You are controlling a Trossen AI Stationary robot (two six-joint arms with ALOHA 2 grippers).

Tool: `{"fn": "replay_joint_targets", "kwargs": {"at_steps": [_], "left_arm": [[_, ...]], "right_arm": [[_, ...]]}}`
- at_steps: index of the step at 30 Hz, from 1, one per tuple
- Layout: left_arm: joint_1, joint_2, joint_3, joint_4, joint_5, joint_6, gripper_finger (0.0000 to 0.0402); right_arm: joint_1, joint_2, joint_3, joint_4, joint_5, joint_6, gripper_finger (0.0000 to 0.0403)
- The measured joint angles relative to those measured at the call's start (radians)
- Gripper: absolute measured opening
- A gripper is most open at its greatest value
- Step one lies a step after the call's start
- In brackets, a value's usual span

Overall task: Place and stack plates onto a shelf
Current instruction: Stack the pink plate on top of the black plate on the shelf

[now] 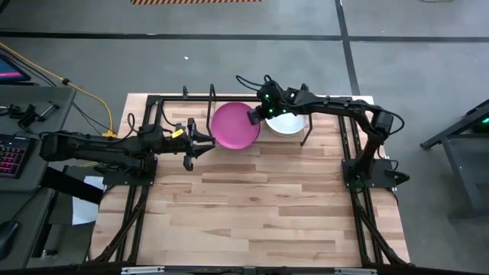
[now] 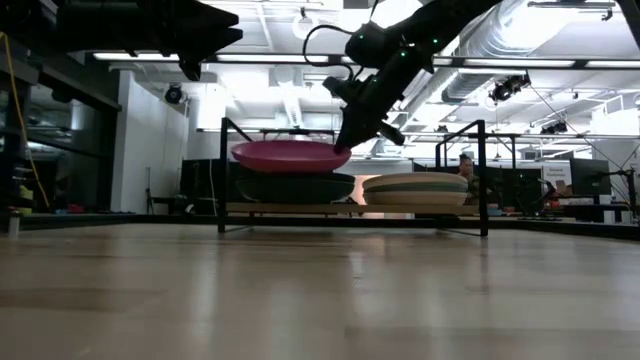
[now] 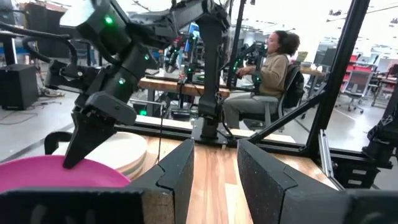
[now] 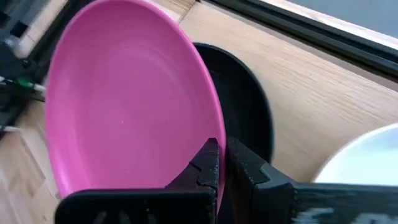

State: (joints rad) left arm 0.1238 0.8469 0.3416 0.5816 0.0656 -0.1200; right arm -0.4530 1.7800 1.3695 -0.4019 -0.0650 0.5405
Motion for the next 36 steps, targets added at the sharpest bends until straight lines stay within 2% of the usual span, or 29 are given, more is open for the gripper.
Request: {"fn": "replay_joint_targets", "kwargs": {"at_steps": [8,17,24,36], "left_arm": [[0.0,0.0,0.0,-0.004,0.001,-0.007,0.0113],[0.0,0.0,0.0,0.0,0.002,-0.007,0.0113],[0.0,0.0,0.0,0.002,-0.001,-0.007,0.0113],[0.0,0.0,0.0,0.003,-0.001,-0.007,0.0113]], "right_arm": [[-0.012,0.007,0.018,-0.073,0.003,-0.048,0.0],[-0.012,0.007,0.017,-0.072,0.006,-0.07,0.0],[-0.022,0.007,0.017,-0.028,0.083,-0.028,0.0],[-0.027,0.007,0.017,-0.032,0.09,-0.025,0.0002]]}}
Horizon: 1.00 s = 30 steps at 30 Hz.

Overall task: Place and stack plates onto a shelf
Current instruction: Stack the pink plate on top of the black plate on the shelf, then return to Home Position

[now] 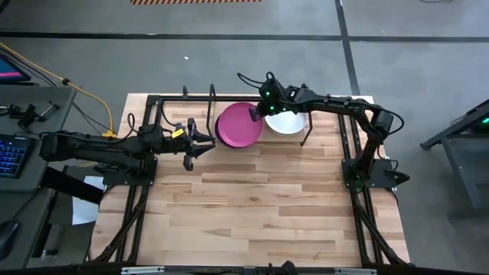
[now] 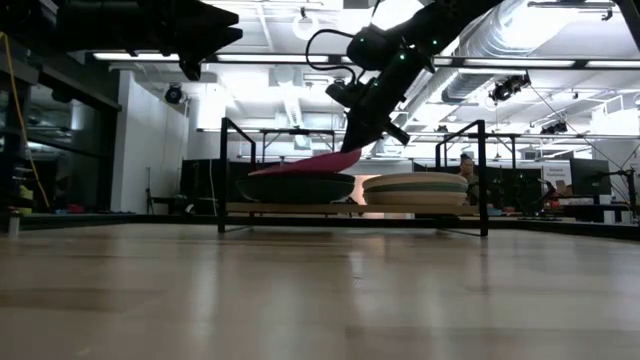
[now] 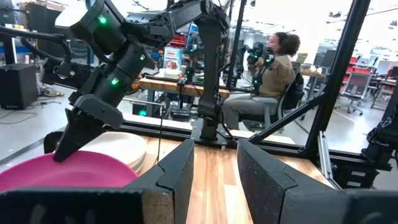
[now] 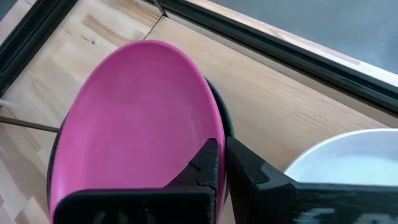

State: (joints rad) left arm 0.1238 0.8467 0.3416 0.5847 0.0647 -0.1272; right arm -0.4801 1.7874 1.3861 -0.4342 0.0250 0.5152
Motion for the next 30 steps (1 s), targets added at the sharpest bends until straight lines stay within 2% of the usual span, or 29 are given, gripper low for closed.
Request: {"fn": "replay_joint_targets", "kwargs": {"at_steps": [4,12,16,22,25,28,30], "left_arm": [[0.0,0.0,0.0,0.006,0.0,0.0,0.0113],[0.0,0.0,0.0,0.005,-0.001,0.0,0.0113],[0.0,0.0,0.0,0.003,-0.001,0.0,0.0113],[0.0,0.0,0.0,-0.011,-0.001,0.0,0.0113],[0.0,0.0,0.0,-0.011,-0.001,0.013,0.0113],[0.001,0.0,0.0,-0.011,-0.001,0.029,0.0113],[0.001,0.0,0.0,-0.009,-0.002,0.043,0.0113]], "right_arm": [[0.001,0.0,0.0,0.004,-0.002,0.0,0.0032],[0.027,0.0,-0.001,0.072,-0.007,-0.03,0.0154],[0.032,-0.009,-0.001,0.039,-0.007,-0.114,0.0198],[0.046,-0.079,-0.002,-0.176,0.043,-0.226,0.022],[0.092,-0.14,-0.058,-0.257,0.092,-0.256,0.022],[0.148,-0.233,-0.194,-0.212,0.118,-0.254,0.022],[0.196,-0.309,-0.304,-0.116,0.125,-0.242,0.022]]}}
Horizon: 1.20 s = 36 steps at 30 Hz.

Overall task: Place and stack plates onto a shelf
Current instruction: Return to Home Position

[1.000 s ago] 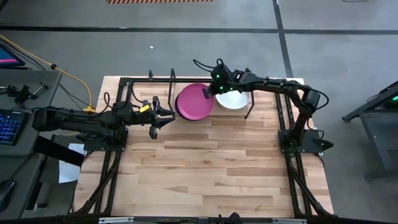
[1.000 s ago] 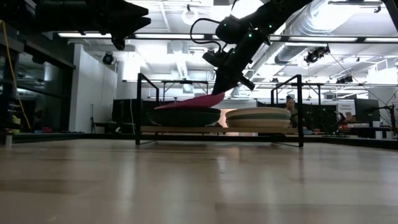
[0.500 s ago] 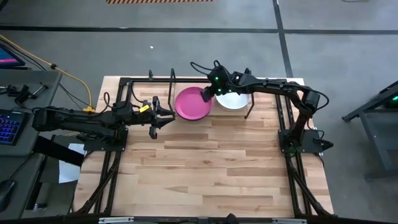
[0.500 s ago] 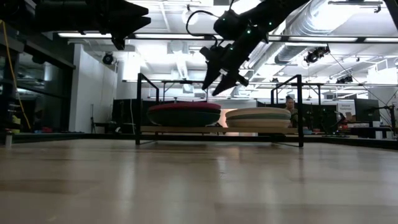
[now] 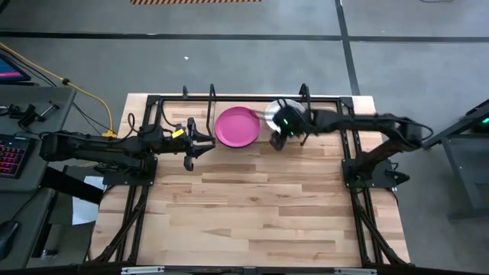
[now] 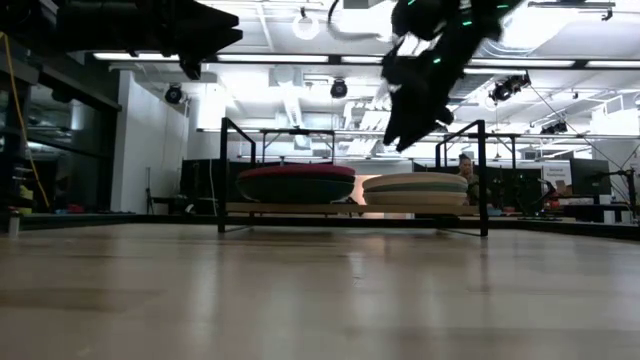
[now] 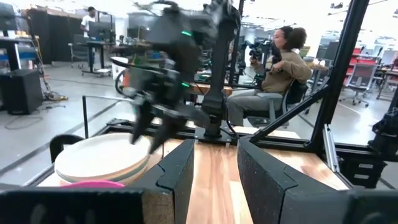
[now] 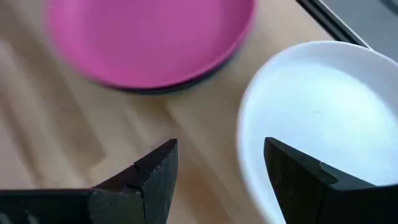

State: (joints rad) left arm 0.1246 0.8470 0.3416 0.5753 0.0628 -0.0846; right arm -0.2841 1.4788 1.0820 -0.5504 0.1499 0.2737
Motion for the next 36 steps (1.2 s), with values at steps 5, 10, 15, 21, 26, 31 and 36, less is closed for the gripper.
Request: {"fn": "replay_joint_targets", "kwargs": {"at_steps": [5,10,15,21,26,31,36], "left_arm": [[0.0,0.0,0.0,0.028,-0.024,0.028,0.0113],[0.0,0.0,0.0,0.02,-0.05,0.044,0.0112],[0.0,0.0,0.0,0.02,-0.051,0.056,0.0112],[0.001,0.0,0.0,0.023,-0.116,0.105,0.0112],[0.001,-0.05,-0.001,-0.088,-0.127,0.058,0.0108],[0.002,-0.267,-0.003,-0.304,-0.168,0.078,0.0051],[0.002,-0.433,-0.124,-0.29,-0.161,0.07,0.0008]], "right_arm": [[0.161,-0.146,-0.255,0.459,-0.019,-0.002,0.022],[0.256,-0.178,-0.401,0.935,-0.015,-0.196,0.022],[0.27,-0.178,-0.427,1.119,-0.012,-0.361,0.022],[0.258,-0.178,-0.396,1.119,-0.012,-0.405,0.022],[0.258,-0.178,-0.396,1.107,-0.012,-0.387,0.022],[0.258,-0.177,-0.395,1.092,-0.012,-0.362,0.022],[0.258,-0.177,-0.395,1.087,-0.012,-0.356,0.022]]}}
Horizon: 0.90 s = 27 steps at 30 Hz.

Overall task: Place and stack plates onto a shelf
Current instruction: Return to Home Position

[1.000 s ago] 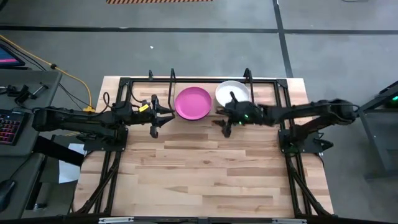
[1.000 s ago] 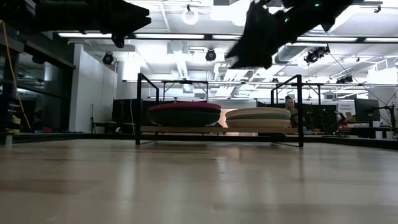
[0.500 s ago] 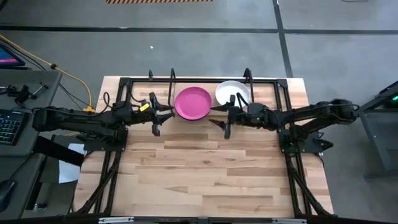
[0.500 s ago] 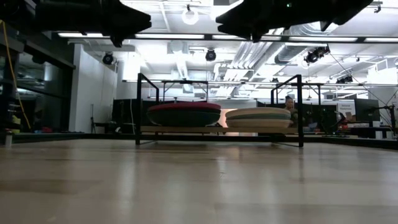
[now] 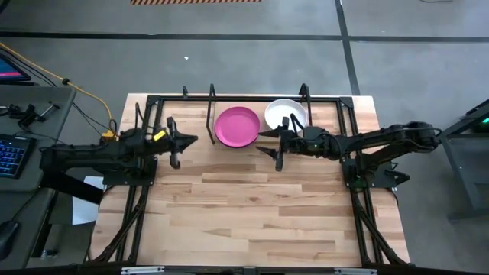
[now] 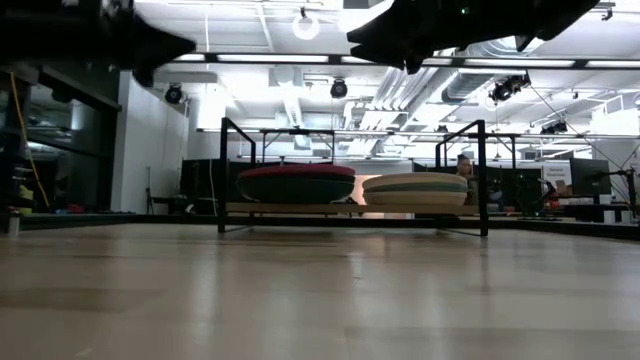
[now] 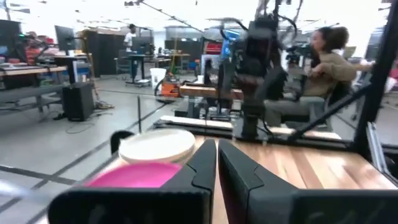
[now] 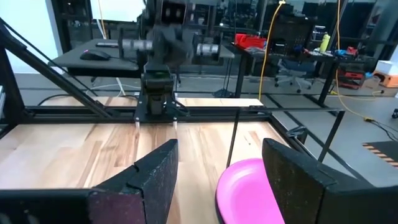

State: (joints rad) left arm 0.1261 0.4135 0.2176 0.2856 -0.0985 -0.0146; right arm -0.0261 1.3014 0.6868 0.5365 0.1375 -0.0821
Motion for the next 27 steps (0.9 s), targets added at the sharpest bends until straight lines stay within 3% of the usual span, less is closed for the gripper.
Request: {"fn": "replay_joint_targets", "kwargs": {"at_steps": [6,11,21,27], "left_arm": [[0.0,-0.088,-0.2,0.177,0.019,-0.001,0.0001],[-0.004,-0.123,-0.205,0.06,0.053,-0.007,0.0],[-0.046,-0.142,-0.205,0.058,0.169,-0.03,0.0],[-0.084,-0.175,-0.205,0.066,0.116,0.016,0.0]], "right_arm": [[0.0,0.0,0.0,0.005,0.0,-0.004,0.022],[0.0,0.0,0.0,0.001,-0.003,0.016,0.022],[0.0,-0.029,0.0,-0.079,-0.003,0.021,0.022],[0.0,-0.131,0.0,-0.232,-0.002,0.055,0.022]]}}
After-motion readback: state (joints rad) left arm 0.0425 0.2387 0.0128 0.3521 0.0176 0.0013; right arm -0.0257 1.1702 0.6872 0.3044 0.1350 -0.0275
